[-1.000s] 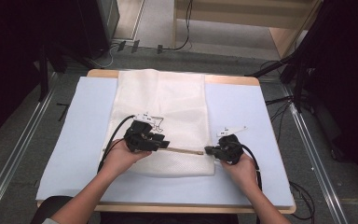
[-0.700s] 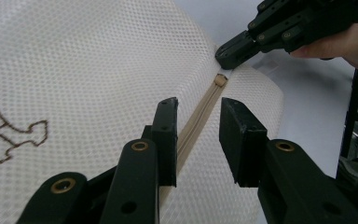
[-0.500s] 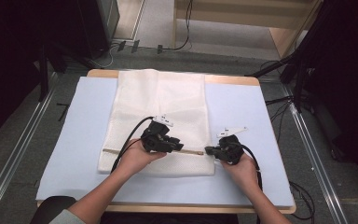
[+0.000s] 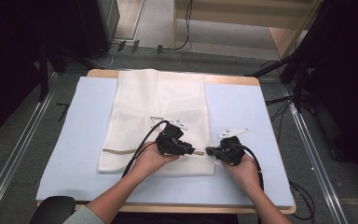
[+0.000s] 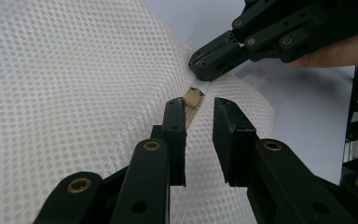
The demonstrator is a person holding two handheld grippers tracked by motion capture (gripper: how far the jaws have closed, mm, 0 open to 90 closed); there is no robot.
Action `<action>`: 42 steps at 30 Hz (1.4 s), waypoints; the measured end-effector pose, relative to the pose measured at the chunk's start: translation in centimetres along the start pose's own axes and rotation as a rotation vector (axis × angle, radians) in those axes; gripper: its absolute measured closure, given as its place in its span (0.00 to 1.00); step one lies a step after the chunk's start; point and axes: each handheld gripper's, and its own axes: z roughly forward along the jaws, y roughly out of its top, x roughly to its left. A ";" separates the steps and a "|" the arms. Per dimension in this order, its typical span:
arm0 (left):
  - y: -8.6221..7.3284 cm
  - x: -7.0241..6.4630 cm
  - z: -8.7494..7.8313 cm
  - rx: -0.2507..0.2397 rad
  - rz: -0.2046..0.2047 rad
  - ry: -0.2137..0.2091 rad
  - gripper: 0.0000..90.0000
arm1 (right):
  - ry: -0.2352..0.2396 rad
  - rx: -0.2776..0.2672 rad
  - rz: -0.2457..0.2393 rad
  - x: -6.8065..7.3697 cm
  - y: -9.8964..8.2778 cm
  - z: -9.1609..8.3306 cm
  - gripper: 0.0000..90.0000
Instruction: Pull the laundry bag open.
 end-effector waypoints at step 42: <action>0.2 0.7 4.2 0.021 -0.093 -0.054 0.83 | 0.008 -0.006 -0.005 -0.1 -0.2 0.0 1.00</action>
